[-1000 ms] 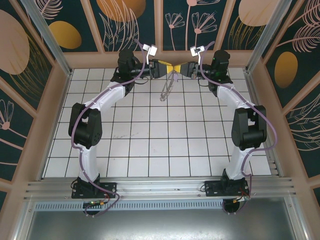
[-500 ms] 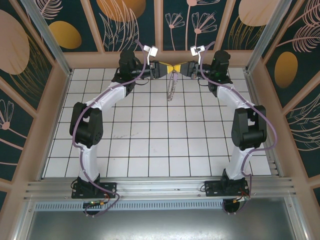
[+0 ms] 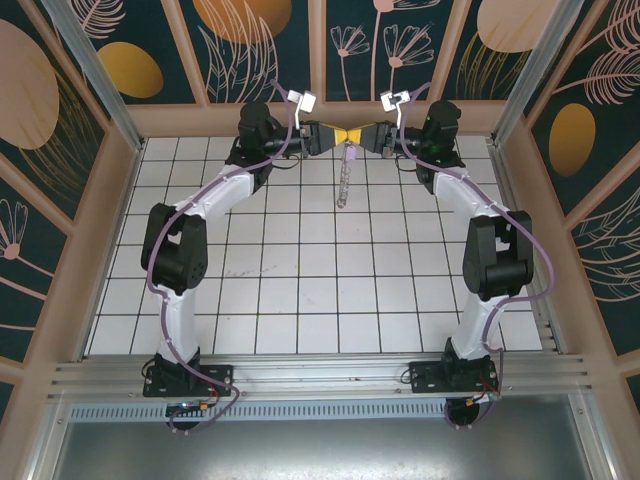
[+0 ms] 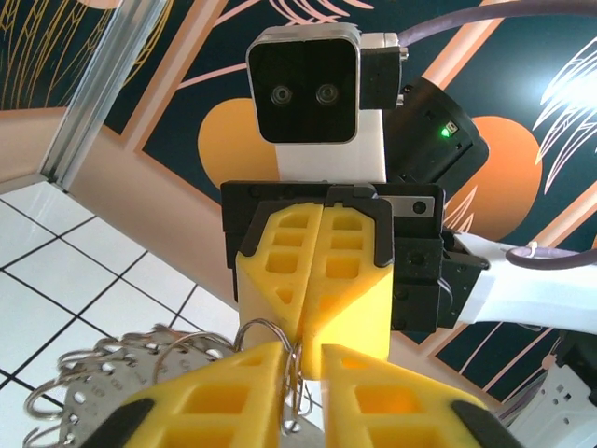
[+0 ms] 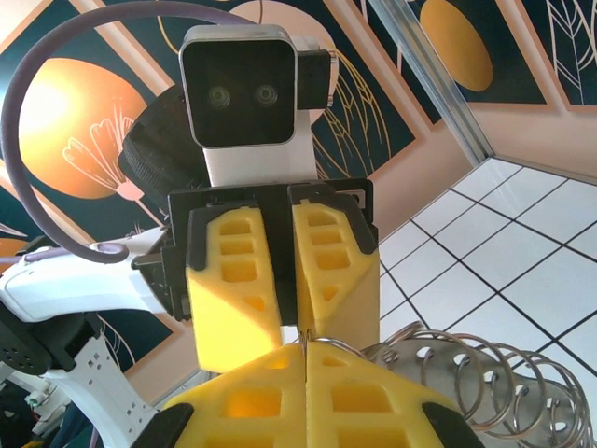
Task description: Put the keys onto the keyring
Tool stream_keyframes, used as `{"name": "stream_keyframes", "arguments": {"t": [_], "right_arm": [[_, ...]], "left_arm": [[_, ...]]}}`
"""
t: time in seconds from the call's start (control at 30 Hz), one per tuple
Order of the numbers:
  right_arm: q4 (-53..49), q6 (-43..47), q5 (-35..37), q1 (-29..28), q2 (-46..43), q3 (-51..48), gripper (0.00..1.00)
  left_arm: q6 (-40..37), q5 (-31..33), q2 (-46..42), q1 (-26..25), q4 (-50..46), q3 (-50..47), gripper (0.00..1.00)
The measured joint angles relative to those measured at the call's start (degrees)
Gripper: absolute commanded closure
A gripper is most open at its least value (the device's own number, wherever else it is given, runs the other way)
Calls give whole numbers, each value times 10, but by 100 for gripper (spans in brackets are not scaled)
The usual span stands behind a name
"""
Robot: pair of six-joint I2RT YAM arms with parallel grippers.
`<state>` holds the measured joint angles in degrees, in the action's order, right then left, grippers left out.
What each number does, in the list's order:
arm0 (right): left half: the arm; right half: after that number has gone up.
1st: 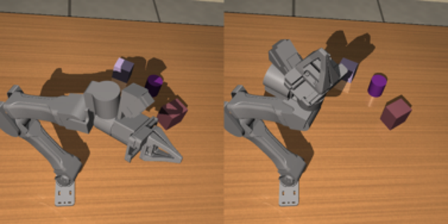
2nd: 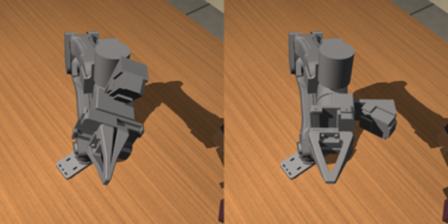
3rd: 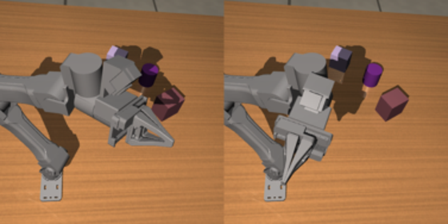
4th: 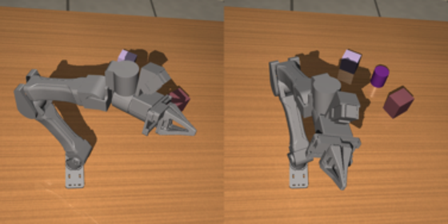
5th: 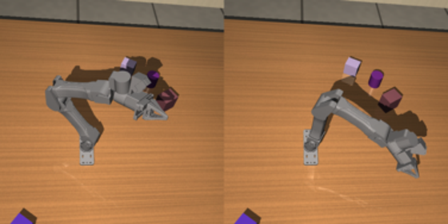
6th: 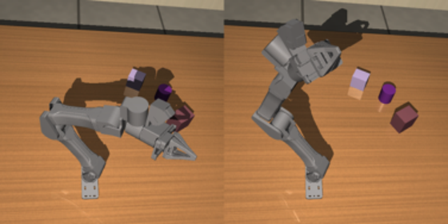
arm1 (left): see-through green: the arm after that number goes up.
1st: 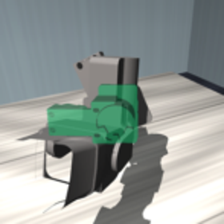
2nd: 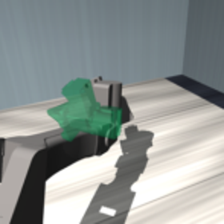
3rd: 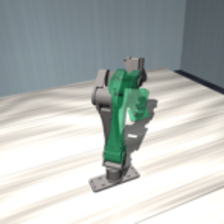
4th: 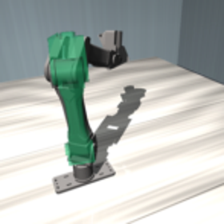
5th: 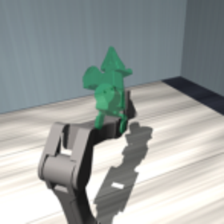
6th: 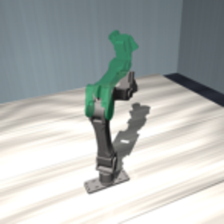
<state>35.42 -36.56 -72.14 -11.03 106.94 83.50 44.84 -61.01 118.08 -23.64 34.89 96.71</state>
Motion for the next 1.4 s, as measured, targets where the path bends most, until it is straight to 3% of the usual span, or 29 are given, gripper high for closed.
{"name": "stream_keyframes", "arguments": {"t": [0.1, 0.27, 0.4, 0.7, 1.03, 1.23, 1.4], "right_arm": [[3, 0, 0, 0, 0, -1, 100], [7, 0, 1, 1, 0, -4, 100], [10, -3, 1, 1, 0, -10, 71], [49, -17, 5, 9, -19, -80, 64], [100, -43, 7, 13, -40, -125, 70], [123, -53, 5, 8, -42, -130, 95], [125, -56, 5, -3, -43, -132, 100]], "left_arm": [[12, 0, 5, 0, 14, 0, 99], [23, -2, 7, 0, 30, -5, 100], [42, 0, 7, 0, 58, -17, 100], [85, 4, 7, -3, 118, -35, 100], [112, 4, 7, -4, 155, -36, 100], [115, 10, 7, -4, 159, -37, 100], [120, 10, 7, -4, 161, -37, 100]]}}
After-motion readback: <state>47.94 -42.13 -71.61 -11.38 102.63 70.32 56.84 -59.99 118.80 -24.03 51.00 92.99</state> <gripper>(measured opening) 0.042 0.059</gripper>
